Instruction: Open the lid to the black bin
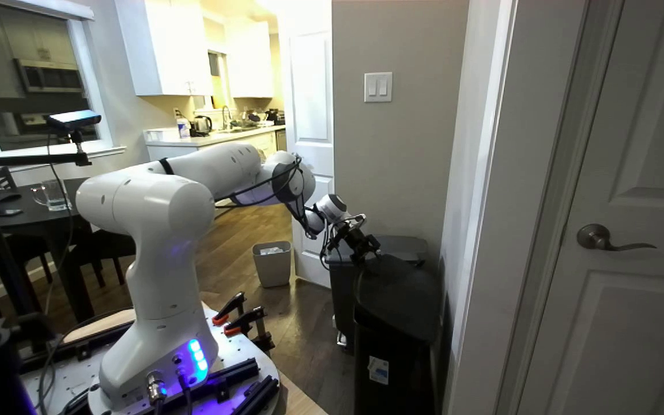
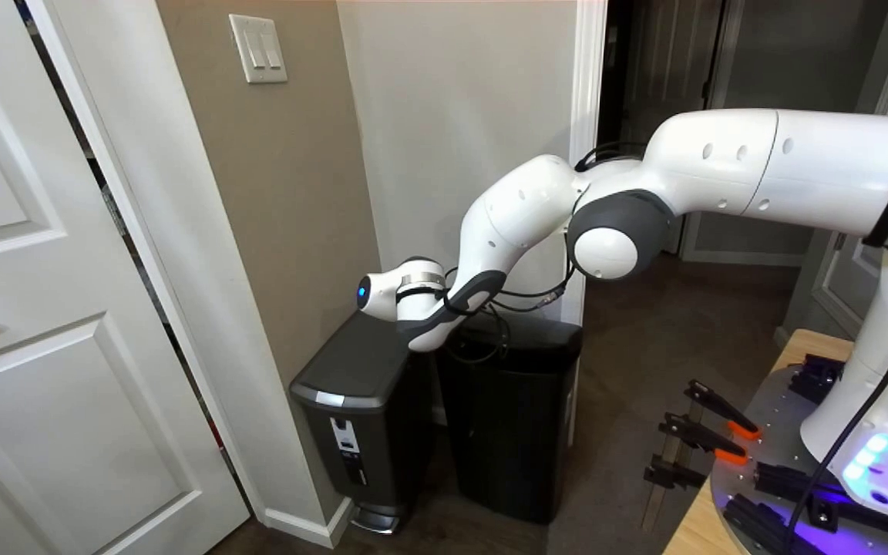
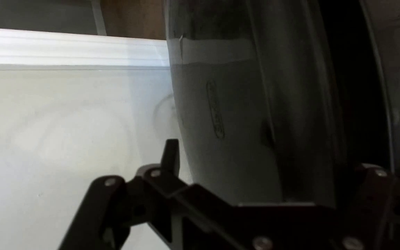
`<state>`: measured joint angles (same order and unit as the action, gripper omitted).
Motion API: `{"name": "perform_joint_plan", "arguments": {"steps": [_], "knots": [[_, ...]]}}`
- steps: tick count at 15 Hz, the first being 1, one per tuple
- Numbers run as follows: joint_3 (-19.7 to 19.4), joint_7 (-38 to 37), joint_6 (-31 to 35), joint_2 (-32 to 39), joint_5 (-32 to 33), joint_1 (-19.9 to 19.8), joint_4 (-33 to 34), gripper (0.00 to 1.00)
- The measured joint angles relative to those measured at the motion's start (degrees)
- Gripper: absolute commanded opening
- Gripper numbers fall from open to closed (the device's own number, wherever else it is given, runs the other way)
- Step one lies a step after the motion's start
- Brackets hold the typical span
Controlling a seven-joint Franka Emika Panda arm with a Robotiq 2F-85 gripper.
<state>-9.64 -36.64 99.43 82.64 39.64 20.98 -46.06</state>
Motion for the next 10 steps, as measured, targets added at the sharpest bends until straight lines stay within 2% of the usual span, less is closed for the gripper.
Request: {"name": "perform_joint_plan", "arguments": {"steps": [10], "knots": [[0.89, 0.37, 6.41, -9.26, -0.09, -12.13, -0.3, 1.0]]}}
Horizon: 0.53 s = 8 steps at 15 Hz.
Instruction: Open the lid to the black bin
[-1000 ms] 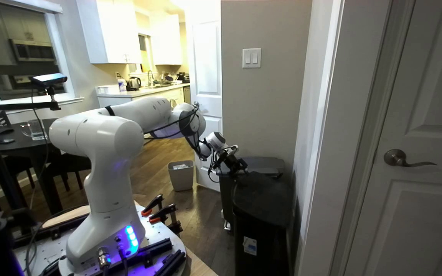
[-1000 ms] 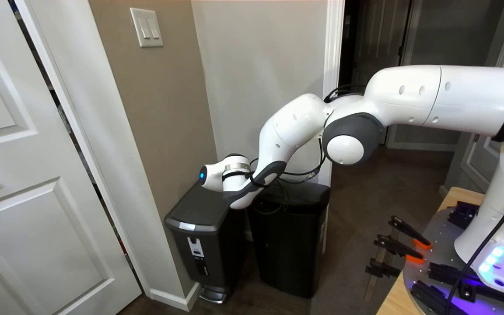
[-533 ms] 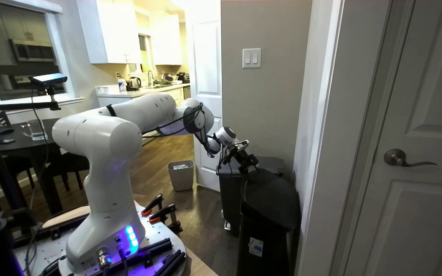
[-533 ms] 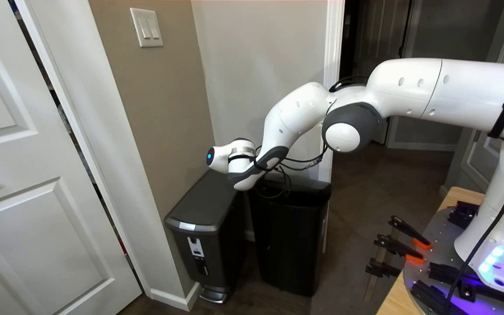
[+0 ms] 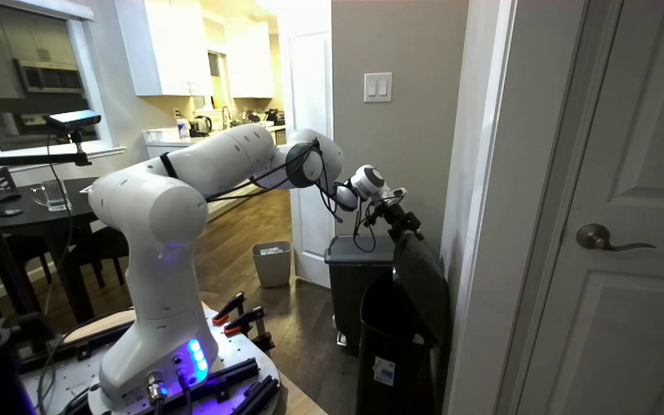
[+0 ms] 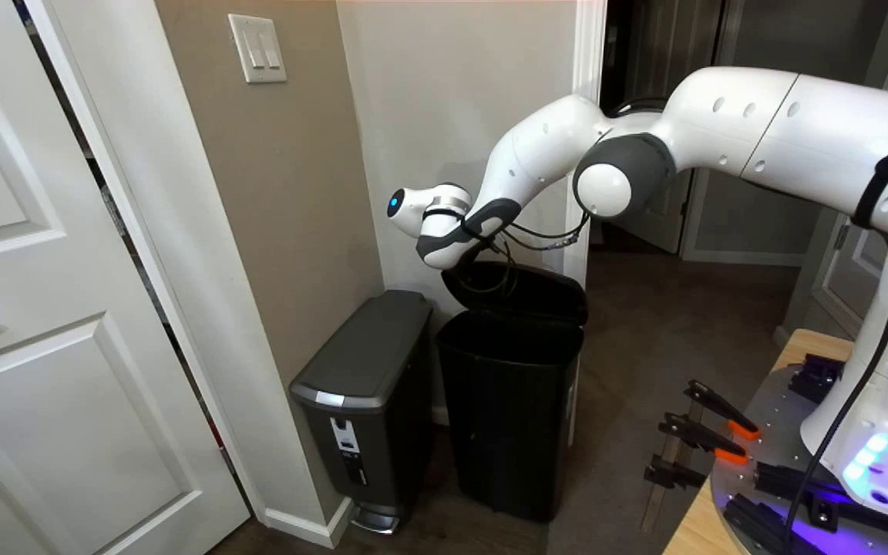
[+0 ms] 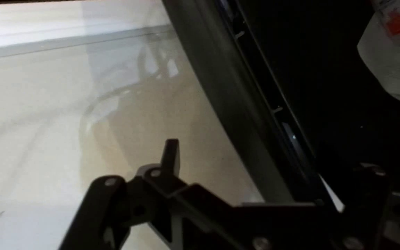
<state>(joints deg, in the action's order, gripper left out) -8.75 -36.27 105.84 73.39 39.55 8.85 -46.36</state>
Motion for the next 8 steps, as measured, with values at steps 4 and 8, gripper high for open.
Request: {"name": "perform_joint_plan", "arguments": {"steps": [4, 8], "knots": [[1.03, 0.09, 0.64, -2.89, -0.02, -3.68, -0.23, 1.0], [2.5, 0.09, 1.07, -4.93, -0.28, -6.63, -0.34, 1.0]]}}
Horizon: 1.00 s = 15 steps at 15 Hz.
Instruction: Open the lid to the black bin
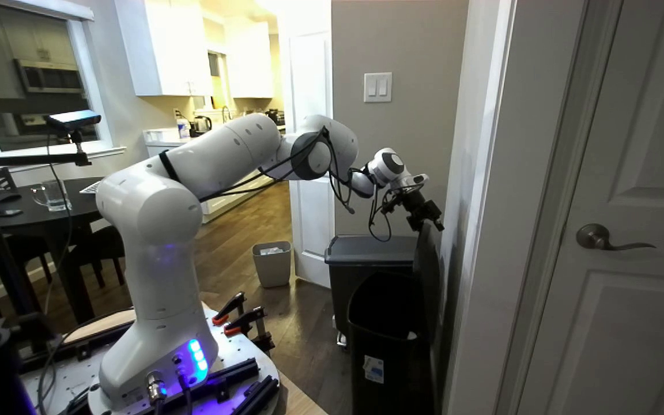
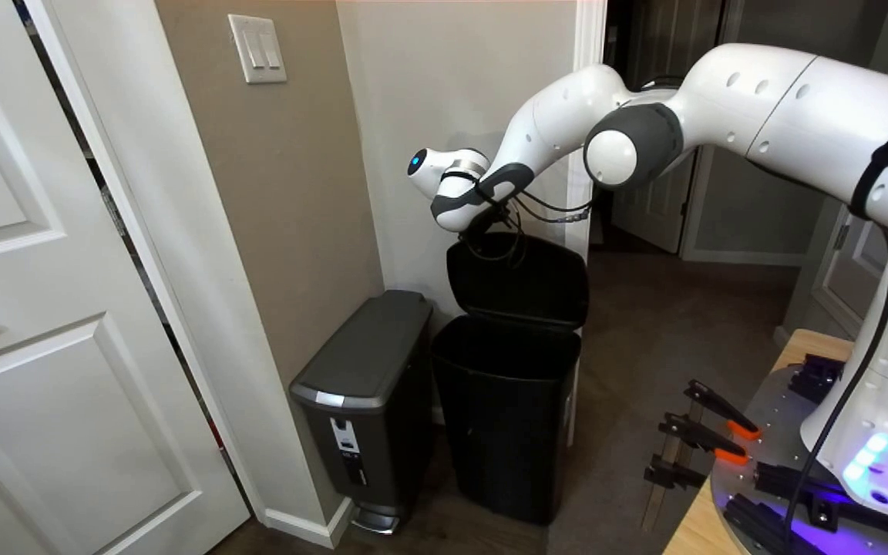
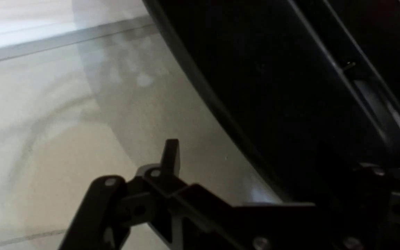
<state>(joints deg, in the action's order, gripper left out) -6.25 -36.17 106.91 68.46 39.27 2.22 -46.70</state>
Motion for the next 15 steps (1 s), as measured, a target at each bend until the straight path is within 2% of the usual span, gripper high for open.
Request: {"name": "perform_joint_plan", "arguments": {"steps": [9, 15], "knots": [[2.72, -0.09, 0.76, -2.89, -0.92, -4.33, -0.66, 1.0], [3.51, -1.42, 1.34, -6.08, -0.93, -5.23, -3.74, 1.0]]}}
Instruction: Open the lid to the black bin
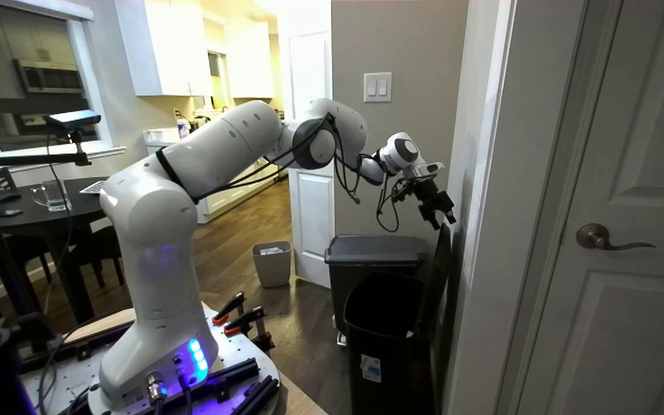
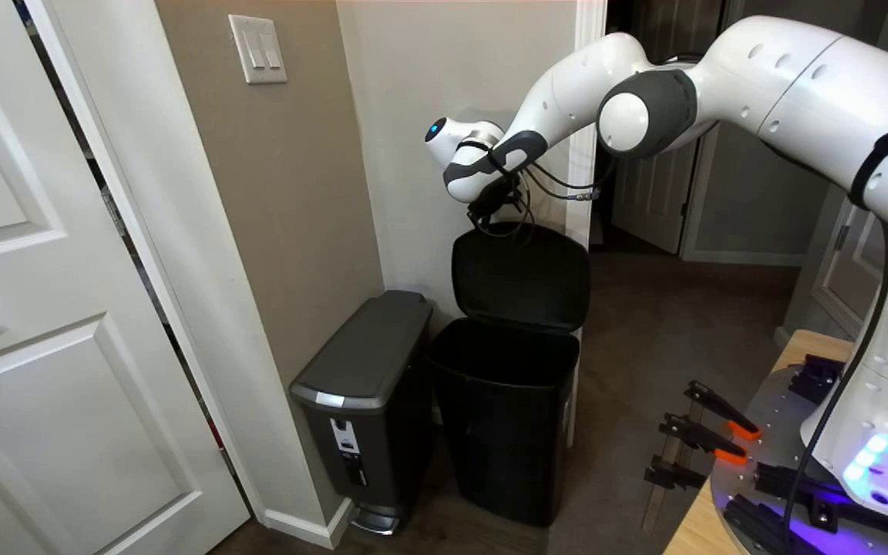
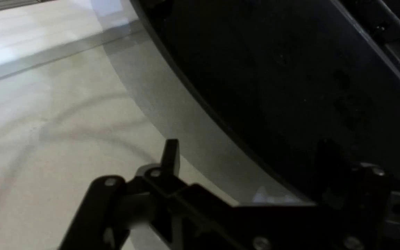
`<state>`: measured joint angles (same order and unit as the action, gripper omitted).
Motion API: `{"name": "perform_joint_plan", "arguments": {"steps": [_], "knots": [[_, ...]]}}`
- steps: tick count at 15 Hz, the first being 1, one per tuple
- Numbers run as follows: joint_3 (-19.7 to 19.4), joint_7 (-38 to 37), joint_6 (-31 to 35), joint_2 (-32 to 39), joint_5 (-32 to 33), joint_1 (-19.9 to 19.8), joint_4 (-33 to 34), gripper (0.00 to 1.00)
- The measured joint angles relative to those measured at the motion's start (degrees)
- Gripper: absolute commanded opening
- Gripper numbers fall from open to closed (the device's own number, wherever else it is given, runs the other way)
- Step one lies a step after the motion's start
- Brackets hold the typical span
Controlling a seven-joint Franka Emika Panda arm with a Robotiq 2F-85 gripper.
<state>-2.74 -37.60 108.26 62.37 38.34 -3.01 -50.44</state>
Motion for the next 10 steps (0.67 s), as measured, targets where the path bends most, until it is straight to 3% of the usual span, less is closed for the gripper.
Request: {"name": "perform_joint_plan", "arguments": {"steps": [4, 10], "knots": [[-0.93, -0.89, 3.64, -3.84, -5.26, 2.02, -5.03, 1.0], [-2.46, -1.83, 5.85, -9.61, -14.67, 9.06, -14.28, 1.0]]}}
